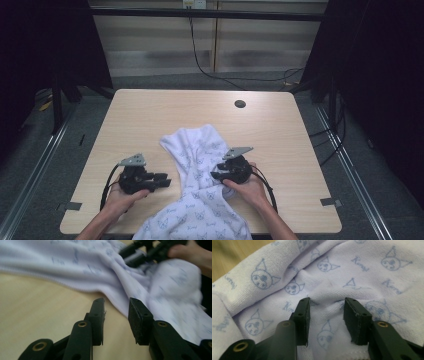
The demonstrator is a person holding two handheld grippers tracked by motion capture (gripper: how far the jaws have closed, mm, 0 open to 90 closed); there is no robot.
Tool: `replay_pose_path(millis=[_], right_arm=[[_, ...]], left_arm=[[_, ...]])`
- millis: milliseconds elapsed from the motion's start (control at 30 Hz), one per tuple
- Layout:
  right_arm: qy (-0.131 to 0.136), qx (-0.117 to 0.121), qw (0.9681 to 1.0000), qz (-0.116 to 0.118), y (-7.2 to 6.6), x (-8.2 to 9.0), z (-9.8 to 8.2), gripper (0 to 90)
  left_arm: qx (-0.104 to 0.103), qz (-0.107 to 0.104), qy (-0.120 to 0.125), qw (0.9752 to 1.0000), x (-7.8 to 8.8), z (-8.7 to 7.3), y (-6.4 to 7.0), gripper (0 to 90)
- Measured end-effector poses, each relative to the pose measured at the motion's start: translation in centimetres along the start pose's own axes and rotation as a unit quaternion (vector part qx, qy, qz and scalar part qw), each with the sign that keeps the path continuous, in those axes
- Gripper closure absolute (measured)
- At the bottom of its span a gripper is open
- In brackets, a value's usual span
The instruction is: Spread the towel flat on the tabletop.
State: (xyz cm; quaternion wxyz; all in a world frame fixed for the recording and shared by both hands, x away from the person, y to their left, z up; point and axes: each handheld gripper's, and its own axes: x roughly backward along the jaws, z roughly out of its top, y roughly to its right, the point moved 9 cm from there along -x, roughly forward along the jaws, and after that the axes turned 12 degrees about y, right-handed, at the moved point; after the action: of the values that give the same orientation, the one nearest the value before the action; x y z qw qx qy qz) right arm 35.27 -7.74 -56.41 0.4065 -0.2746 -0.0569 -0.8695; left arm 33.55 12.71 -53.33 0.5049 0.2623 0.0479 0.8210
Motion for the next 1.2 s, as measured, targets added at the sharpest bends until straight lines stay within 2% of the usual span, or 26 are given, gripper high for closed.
replay_pose_path(millis=[100,133,200,367,400,433,500,567,600,700,733,800,867,933,967,1033,1100,1133,1167,1200], right_arm=[[0.024,-0.004,0.9997,-0.001,0.2,0.3,1.0,54.3],[0.031,-0.006,0.9995,-0.006,0.6,0.8,1.3,54.3],[0.049,-0.021,0.9983,-0.025,1.8,2.0,1.5,53.2],[0.042,-0.041,0.9959,-0.069,4.4,3.3,0.5,45.3],[0.043,-0.043,0.9953,-0.075,4.8,3.3,0.4,43.4],[0.046,-0.048,0.9953,-0.072,5.0,3.1,0.3,42.8],[0.04,-0.056,0.9956,-0.063,5.0,2.5,0.1,42.9],[0.024,-0.052,0.9956,-0.073,5.1,1.8,-0.4,47.3],[0.025,-0.052,0.9957,-0.073,5.1,1.5,-0.5,54.4],[0.044,-0.06,0.9949,-0.069,5.2,1.6,-0.2,84.5],[0.056,-0.06,0.994,-0.072,5.4,2.0,0.2,86.4],[0.078,-0.067,0.9914,-0.081,6.1,3.1,1.1,87.3],[0.09,-0.065,0.9891,-0.096,6.9,4.5,1.9,87.6],[0.101,-0.065,0.9864,-0.113,8.0,5.9,3.1,87.6],[0.105,-0.063,0.9853,-0.119,8.4,6.4,3.6,87.6],[0.124,-0.057,0.9818,-0.132,9.5,7.8,5.6,87.6],[0.143,-0.053,0.9789,-0.136,10.2,8.8,7.7,87.5],[0.149,-0.051,0.9777,-0.139,10.4,9.1,8.5,87.5],[0.16,-0.045,0.9761,-0.14,10.8,9.5,10.1,87.4],[0.165,-0.041,0.9749,-0.144,11.0,9.7,10.8,87.3]], left_arm=[[-0.014,0.002,-0.013,0.9998,-1.9,0.2,-0.3,62.3],[-0.016,0.008,-0.014,0.9997,-2.3,0.2,-0.4,61.3],[-0.01,0.005,-0.006,0.9999,-2.9,0.4,-0.4,59.0],[-0.026,0.007,-0.027,0.9993,-4.0,-0.5,-0.2,53.7],[-0.025,0.008,-0.028,0.9993,-4.2,-0.5,-0.2,52.9],[-0.028,0.005,-0.028,0.9992,-4.4,-0.6,-0.1,53.1],[-0.057,0.014,-0.051,0.997,-4.6,-1.2,0.0,62.8],[-0.065,0.017,-0.052,0.9964,-4.6,-1.4,0.0,75.2],[-0.064,0.012,-0.055,0.9963,-4.4,-1.3,0.1,82.5],[-0.054,0.01,-0.032,0.998,-3.4,-0.4,0.0,86.8],[-0.051,0.012,-0.024,0.9983,-2.9,-0.1,-0.2,86.9],[-0.035,0.016,0.011,0.9992,-1.1,1.3,-0.8,86.9],[-0.028,0.027,0.04,0.9984,0.6,2.6,-1.6,86.9],[-0.031,0.042,0.053,0.9973,1.9,3.6,-2.6,86.9],[-0.023,0.053,0.068,0.996,2.6,4.5,-3.3,86.9],[-0.023,0.07,0.083,0.9938,3.7,6.2,-4.3,87.0],[-0.024,0.083,0.098,0.9914,4.6,7.8,-5.2,86.9],[-0.025,0.105,0.112,0.9878,5.5,9.2,-6.1,86.9],[-0.024,0.114,0.118,0.9862,5.9,9.8,-6.6,86.9],[-0.02,0.118,0.128,0.9845,6.5,10.5,-7.2,86.9]])
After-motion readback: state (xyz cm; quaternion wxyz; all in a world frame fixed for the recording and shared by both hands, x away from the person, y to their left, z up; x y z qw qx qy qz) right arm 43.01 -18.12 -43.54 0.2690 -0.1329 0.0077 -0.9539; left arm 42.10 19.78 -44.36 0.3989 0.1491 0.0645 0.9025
